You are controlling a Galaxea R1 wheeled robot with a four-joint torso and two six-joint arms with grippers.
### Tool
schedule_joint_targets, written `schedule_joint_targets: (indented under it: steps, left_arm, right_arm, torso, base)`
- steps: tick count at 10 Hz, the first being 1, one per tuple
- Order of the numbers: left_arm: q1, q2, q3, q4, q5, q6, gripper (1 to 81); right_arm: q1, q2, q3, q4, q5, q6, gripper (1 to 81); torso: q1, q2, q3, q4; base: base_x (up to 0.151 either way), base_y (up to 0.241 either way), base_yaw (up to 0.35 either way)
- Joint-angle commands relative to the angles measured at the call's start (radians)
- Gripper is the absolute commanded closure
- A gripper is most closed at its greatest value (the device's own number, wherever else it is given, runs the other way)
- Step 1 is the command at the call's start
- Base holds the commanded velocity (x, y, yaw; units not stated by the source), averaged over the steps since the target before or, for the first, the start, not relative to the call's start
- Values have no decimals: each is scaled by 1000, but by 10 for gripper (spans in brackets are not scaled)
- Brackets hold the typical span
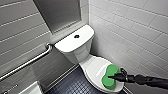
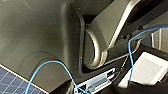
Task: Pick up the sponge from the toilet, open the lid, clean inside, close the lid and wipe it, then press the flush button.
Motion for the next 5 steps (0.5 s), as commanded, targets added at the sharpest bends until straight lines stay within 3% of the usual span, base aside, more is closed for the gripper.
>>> schedule_joint_targets:
  steps: [1, 2, 3, 5]
  left_arm:
    - [11, -11, 14, -13, 96, 4, 10]
    - [11, -11, 14, -13, 95, 4, 10]
    - [11, -9, 14, -13, 95, 4, 10]
    - [11, -9, 14, -14, 96, 4, 10]
  right_arm:
    - [202, 131, -139, -4, -157, 5, 811]
    - [227, 178, -171, -4, -171, 5, 811]
    - [239, 220, -201, -4, -174, 5, 811]
    - [222, 326, -271, -16, -172, 5, 811]
  torso:
    - [0, 0, -36, 0]
    - [0, 0, -63, 0]
    - [0, 0, -15, 0]
    - [1, 0, -48, 0]
  base:
    - [0, 0, 0]
    - [0, 0, 0]
    - [0, 0, 0]
    - [0, 0, 0]
